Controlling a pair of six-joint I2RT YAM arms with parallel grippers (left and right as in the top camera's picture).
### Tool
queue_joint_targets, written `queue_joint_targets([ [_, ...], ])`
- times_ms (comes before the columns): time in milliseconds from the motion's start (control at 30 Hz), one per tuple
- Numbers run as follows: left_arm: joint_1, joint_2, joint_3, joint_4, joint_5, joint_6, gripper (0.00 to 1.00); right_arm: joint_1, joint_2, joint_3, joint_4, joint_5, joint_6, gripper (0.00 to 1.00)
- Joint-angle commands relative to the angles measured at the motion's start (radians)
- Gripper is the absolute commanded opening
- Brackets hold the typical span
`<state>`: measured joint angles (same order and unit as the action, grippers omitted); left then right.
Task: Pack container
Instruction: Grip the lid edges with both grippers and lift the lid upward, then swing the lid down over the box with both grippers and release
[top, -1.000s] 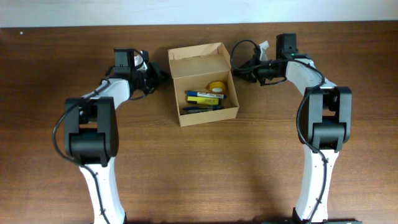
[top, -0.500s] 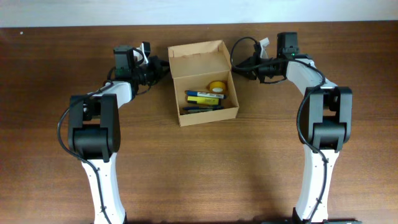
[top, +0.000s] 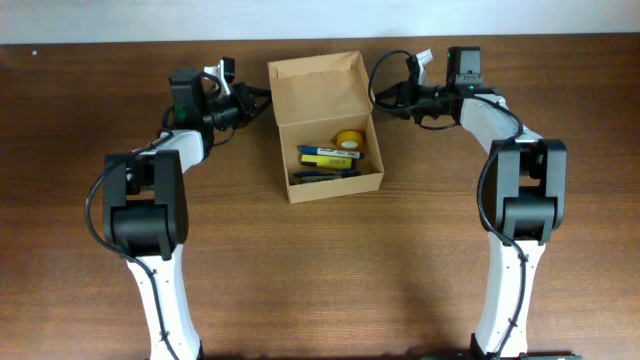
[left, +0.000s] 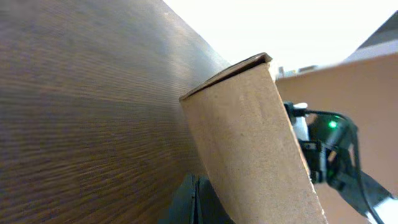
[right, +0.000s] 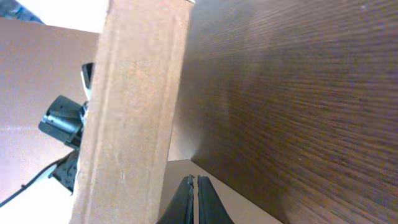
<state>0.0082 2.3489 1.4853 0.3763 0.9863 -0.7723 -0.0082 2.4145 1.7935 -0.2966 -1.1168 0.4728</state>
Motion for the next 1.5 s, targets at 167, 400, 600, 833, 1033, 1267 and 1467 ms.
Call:
queue_joint_targets([
  [167, 0.000, 0.007, 0.159, -0.034, 0.129, -0.002, 0.02, 0.004, 0.001, 0.063, 0.062, -0.076, 0.028, 0.04],
  [400, -0.001, 0.007, 0.241, -0.062, 0.185, -0.002, 0.02, 0.015, -0.002, 0.144, 0.070, -0.168, 0.033, 0.04],
  [600, -0.018, 0.005, 0.307, -0.086, 0.243, -0.002, 0.02, 0.039, -0.039, 0.227, 0.050, -0.208, 0.037, 0.04],
  [833, -0.072, -0.074, 0.330, -0.266, 0.115, 0.058, 0.01, 0.074, -0.093, 0.338, -0.207, -0.094, 0.018, 0.04],
  [1033, -0.105, -0.192, 0.337, -0.674, -0.093, 0.284, 0.02, 0.116, -0.147, 0.445, -0.603, 0.191, -0.150, 0.04],
  [1267, -0.149, -0.362, 0.337, -1.025, -0.348, 0.372, 0.02, 0.197, -0.199, 0.546, -0.914, 0.484, -0.259, 0.04],
  [1467, -0.184, -0.473, 0.337, -1.246, -0.479, 0.386, 0.02, 0.254, -0.267, 0.548, -1.030, 0.729, -0.267, 0.04],
])
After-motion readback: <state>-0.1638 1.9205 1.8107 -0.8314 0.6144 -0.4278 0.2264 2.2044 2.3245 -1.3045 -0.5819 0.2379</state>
